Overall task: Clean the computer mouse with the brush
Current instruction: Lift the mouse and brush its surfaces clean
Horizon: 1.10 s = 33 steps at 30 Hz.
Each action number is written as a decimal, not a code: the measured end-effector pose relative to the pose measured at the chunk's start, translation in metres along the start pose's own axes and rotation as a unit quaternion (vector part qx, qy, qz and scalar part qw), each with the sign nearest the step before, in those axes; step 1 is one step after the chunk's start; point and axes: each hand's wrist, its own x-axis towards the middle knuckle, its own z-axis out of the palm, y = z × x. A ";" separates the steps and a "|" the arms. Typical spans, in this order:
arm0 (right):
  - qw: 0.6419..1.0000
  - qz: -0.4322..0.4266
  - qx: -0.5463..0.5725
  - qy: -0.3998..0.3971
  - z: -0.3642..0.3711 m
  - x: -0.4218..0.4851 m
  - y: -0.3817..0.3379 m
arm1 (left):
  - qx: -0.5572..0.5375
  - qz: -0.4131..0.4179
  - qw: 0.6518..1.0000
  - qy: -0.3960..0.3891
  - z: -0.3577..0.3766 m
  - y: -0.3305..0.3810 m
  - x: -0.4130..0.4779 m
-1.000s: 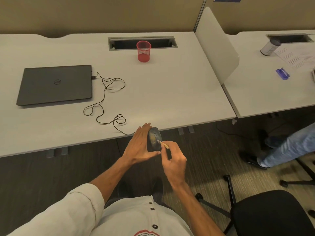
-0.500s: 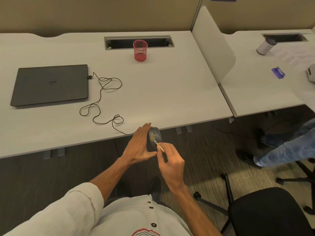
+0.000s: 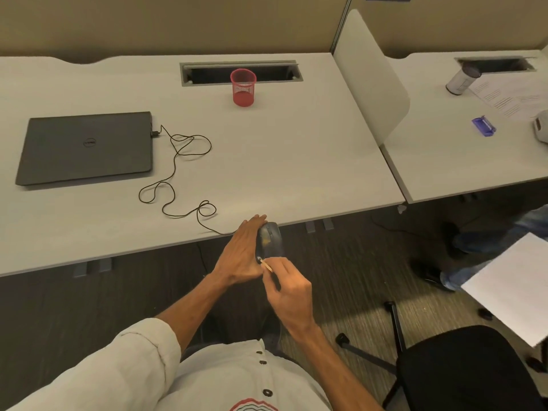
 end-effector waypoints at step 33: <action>0.999 -0.017 -0.048 0.013 0.004 0.027 0.004 | 0.016 0.020 1.000 0.004 -0.002 -0.003 0.005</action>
